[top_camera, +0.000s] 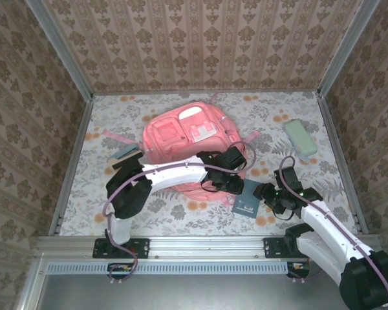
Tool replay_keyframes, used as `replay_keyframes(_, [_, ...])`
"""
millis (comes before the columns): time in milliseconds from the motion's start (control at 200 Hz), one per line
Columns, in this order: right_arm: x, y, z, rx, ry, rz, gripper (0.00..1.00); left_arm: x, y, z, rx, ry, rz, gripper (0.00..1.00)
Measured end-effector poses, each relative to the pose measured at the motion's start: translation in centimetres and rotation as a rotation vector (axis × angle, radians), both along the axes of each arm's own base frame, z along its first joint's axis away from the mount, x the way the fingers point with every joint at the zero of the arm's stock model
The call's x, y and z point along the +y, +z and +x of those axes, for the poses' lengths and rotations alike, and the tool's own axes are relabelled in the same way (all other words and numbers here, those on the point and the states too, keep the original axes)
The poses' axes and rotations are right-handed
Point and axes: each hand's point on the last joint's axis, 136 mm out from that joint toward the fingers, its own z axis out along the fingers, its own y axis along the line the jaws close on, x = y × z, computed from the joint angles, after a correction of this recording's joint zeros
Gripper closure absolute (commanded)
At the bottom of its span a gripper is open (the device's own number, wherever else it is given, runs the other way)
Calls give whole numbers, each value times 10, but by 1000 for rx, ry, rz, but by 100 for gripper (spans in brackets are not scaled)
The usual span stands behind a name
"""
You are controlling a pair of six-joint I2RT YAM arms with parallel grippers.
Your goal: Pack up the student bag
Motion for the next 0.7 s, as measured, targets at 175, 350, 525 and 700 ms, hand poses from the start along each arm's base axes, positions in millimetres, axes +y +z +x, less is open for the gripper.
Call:
replay_keyframes(175, [3,-5,0,22,13,8,41,5,-8,20,-13,23,19,59])
replay_keyframes(350, [8,-4,5,13,23,27,41,14,-9,54,-40,60,21,59])
replay_keyframes(525, [10,-5,8,4,42,31,41,18,-4,71,-65,80,16,59])
replay_keyframes(700, [11,-3,12,-14,56,30,43,2,3,45,-67,33,3,59])
